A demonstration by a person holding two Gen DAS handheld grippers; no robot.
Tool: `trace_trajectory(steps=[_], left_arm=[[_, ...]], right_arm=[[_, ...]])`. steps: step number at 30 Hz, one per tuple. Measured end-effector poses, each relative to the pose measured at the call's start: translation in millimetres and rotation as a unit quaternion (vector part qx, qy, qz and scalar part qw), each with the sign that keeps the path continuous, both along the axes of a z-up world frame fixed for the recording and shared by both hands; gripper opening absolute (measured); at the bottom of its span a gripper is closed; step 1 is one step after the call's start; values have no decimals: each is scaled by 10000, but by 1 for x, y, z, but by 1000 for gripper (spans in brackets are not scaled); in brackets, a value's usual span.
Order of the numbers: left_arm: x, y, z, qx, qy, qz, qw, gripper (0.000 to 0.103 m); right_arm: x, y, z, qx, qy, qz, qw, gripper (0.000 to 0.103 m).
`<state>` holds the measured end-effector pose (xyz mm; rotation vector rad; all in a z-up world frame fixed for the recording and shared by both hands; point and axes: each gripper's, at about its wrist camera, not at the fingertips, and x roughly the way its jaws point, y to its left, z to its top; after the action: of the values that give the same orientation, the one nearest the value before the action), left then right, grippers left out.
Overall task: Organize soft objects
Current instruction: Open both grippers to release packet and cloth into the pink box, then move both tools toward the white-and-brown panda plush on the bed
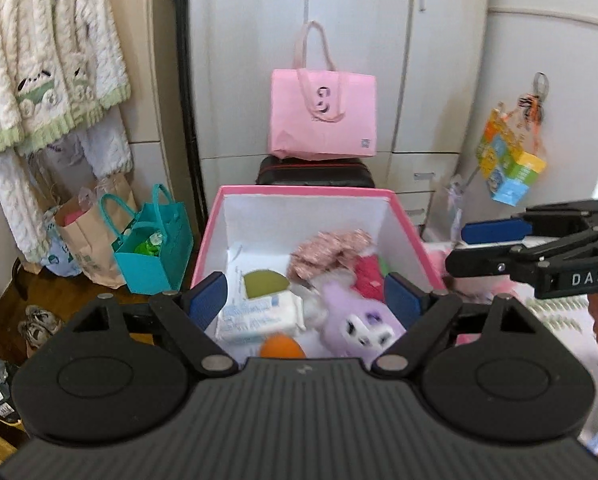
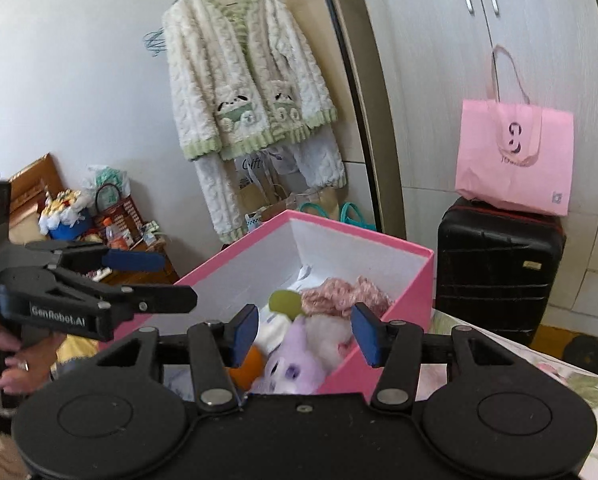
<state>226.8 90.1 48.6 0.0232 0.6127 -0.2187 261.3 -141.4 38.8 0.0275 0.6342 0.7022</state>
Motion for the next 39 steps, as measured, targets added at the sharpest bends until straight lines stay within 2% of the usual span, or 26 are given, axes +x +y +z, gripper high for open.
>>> trace_trajectory(steps=[6,10,15,22,29,39], left_arm=[[-47,-2,19,124,-209,125,9996,85],[-75,-4,27,190,-220,-48,9996,85],[-109,-11,16,425,-113,-228,9988,85],[-139,-24,11,325,-30,-508,9982,85],[-148,-62,4,255,141,-1154,9929,85],[-126,-124,-19,233,590,-1891,9799,85]], right_arm=[[-50,-13,17,-237,-347,-15,9991,58],[-78,-26,27,-302,-408,36,9987,58],[-112,-39,35,-660,-513,-87,9965,59],[-156,-63,35,-933,-660,-337,9929,64],[-178,-90,17,-1077,-572,-469,9914,69],[-177,-120,-20,-1311,-432,-528,9890,71]])
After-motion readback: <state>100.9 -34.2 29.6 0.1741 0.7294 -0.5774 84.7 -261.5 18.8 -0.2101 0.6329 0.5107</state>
